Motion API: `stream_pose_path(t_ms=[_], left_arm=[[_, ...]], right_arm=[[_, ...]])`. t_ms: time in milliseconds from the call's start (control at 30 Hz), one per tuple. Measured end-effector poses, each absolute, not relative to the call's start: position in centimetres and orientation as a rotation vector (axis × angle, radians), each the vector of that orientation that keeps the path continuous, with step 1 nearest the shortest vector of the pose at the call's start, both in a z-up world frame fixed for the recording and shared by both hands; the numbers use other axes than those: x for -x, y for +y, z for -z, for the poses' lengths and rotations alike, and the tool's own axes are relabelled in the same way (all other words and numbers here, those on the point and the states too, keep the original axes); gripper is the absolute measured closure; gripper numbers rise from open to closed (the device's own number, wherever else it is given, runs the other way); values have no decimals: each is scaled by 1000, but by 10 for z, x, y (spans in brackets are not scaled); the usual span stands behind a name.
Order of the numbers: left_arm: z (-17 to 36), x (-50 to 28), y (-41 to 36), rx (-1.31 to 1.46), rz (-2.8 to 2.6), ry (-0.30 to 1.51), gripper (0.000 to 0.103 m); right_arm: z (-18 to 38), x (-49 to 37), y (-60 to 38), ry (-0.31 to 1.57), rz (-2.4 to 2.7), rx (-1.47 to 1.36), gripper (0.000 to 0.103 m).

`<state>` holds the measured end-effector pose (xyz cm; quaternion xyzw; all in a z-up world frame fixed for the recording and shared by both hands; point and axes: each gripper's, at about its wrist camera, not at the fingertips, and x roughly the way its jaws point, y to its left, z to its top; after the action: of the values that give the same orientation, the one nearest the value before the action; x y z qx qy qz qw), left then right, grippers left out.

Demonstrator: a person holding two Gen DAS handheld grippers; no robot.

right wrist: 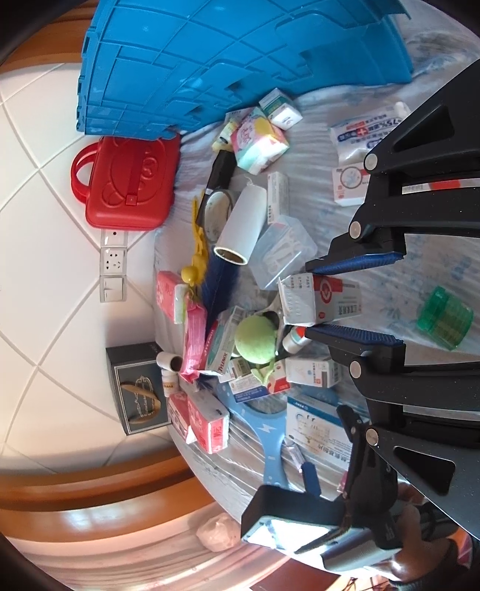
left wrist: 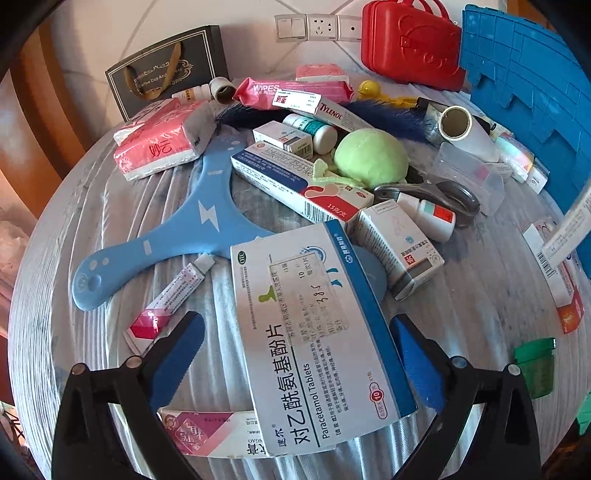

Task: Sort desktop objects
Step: 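Lift the paracetamol box and ointment box off the bed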

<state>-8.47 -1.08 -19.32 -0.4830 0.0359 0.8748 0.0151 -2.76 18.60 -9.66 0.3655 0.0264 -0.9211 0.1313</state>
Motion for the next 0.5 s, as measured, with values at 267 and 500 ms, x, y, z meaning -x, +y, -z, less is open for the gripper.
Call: stream_pose_path(t_ms=[267,500], left_arm=[[210,87,-15,1522,-2660,23,27],[196,85,-19,1459,-2650,-47,29]], right_arm=[[104,27,180,99,2633,-1083,76],[102,29,183,82,2643,-1073,76]])
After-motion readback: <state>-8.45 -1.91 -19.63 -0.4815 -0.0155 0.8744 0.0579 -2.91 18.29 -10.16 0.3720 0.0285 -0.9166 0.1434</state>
